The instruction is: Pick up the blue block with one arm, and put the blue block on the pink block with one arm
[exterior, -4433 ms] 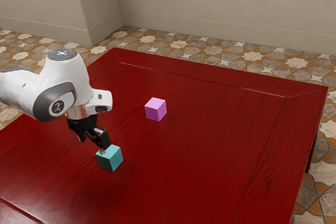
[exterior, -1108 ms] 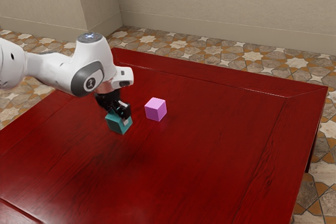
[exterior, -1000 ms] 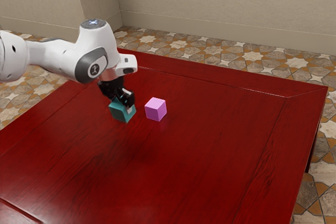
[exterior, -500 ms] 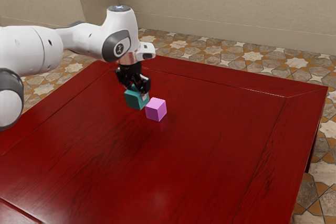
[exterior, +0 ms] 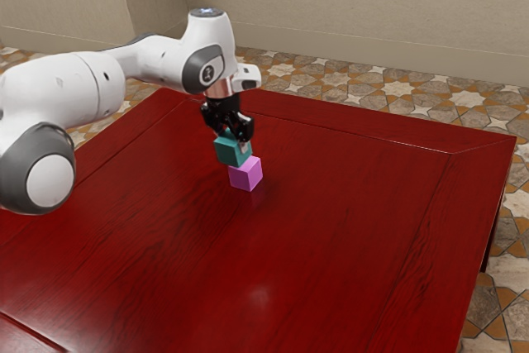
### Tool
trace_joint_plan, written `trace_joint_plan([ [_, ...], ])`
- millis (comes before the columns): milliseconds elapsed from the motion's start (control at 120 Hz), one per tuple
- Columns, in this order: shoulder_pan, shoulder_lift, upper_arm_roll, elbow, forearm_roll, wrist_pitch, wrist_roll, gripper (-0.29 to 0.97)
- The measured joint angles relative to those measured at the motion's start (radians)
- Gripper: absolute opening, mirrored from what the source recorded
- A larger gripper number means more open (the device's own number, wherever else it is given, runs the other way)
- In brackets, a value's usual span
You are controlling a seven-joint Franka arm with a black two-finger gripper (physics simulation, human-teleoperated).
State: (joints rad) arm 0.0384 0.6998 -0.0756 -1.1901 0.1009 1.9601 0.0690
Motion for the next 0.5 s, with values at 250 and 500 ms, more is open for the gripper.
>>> trace_joint_plan([
  [250,-0.001,0.039,-0.003,0.058,0.001,-0.016,0.005,0.33],
  [500,0.0,0.106,-0.003,0.15,0.0,-0.03,0.017,0.34],
])
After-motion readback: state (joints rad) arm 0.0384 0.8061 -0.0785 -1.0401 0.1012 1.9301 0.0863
